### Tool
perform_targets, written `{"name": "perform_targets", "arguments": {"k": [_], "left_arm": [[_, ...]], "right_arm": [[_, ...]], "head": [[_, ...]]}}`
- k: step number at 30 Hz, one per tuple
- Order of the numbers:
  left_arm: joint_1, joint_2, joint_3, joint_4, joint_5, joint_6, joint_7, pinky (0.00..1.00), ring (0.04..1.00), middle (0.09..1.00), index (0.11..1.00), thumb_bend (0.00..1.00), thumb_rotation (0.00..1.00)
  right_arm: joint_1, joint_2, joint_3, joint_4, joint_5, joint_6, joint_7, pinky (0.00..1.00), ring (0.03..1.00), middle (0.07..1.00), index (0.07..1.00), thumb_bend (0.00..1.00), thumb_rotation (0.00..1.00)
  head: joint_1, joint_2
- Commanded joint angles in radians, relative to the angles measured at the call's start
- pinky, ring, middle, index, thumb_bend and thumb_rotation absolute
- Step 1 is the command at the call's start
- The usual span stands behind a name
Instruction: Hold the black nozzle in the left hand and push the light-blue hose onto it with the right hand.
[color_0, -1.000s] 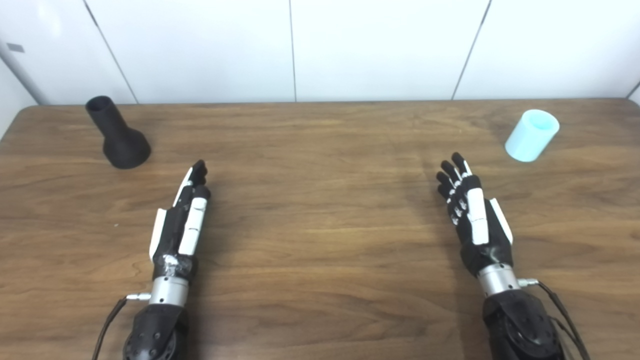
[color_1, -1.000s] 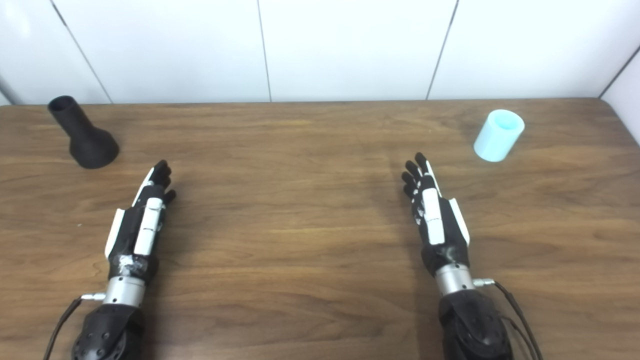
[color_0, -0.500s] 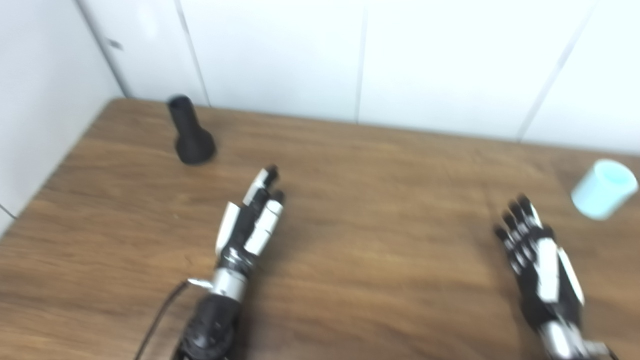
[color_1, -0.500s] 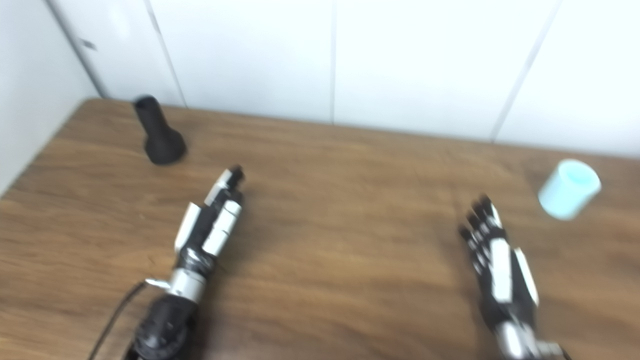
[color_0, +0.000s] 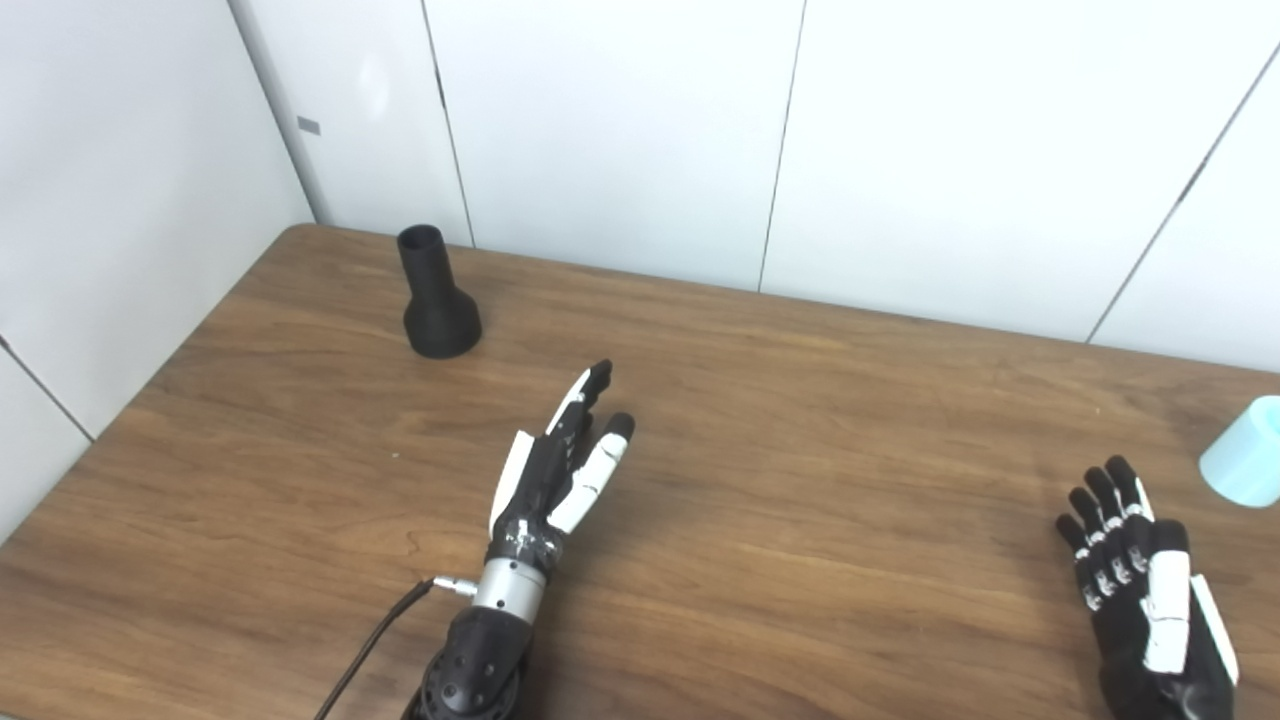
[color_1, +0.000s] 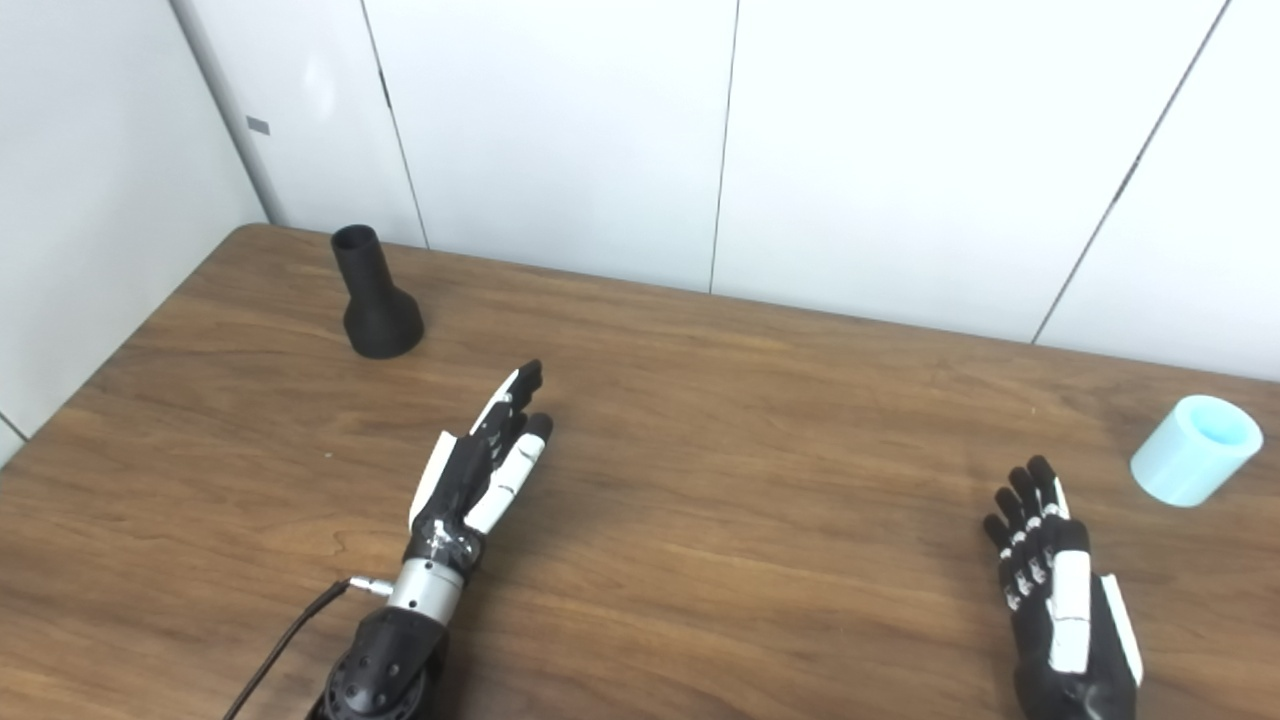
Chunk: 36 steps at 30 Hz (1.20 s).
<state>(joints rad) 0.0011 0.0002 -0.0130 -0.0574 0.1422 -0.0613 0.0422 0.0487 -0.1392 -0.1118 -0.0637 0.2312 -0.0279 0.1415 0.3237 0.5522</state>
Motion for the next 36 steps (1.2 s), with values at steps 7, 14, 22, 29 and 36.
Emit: {"name": "perform_targets", "arguments": {"k": [7,14,22,29,36], "left_arm": [[0.053,-0.042,0.01,-0.011,0.001,-0.011,0.05,1.0,0.993,0.963,0.962,0.61,0.61],[-0.004,0.016,0.067,-0.163,0.095,0.057,0.078,0.96,0.939,0.93,0.944,0.75,0.42],[-0.087,0.109,0.142,-0.278,0.179,0.206,0.08,0.98,0.945,0.912,0.935,0.87,0.41],[-0.143,0.181,0.196,-0.277,0.223,0.254,0.092,0.96,0.94,0.916,0.921,0.87,0.36],[-0.184,0.229,0.238,-0.249,0.304,0.286,0.145,0.89,0.924,0.916,0.898,0.87,0.3]], "right_arm": [[0.01,-0.01,-0.005,-0.016,0.017,-0.001,0.011,1.0,0.985,0.988,1.0,0.54,1.0],[0.007,0.002,0.002,-0.034,-0.004,0.019,-0.009,1.0,0.985,0.994,1.0,0.52,1.0],[0.002,0.009,-0.001,-0.044,0.005,0.035,-0.013,1.0,0.99,0.996,1.0,0.48,1.0],[-0.001,0.014,-0.003,-0.043,0.006,0.04,-0.018,1.0,0.99,0.997,1.0,0.5,1.0],[0.004,0.012,-0.005,-0.045,0.002,0.044,-0.025,1.0,0.981,0.989,1.0,0.51,1.0]], "head": [[0.007,-0.007],[0.021,-0.02],[0.024,-0.023],[0.038,-0.038],[0.05,-0.048]]}}
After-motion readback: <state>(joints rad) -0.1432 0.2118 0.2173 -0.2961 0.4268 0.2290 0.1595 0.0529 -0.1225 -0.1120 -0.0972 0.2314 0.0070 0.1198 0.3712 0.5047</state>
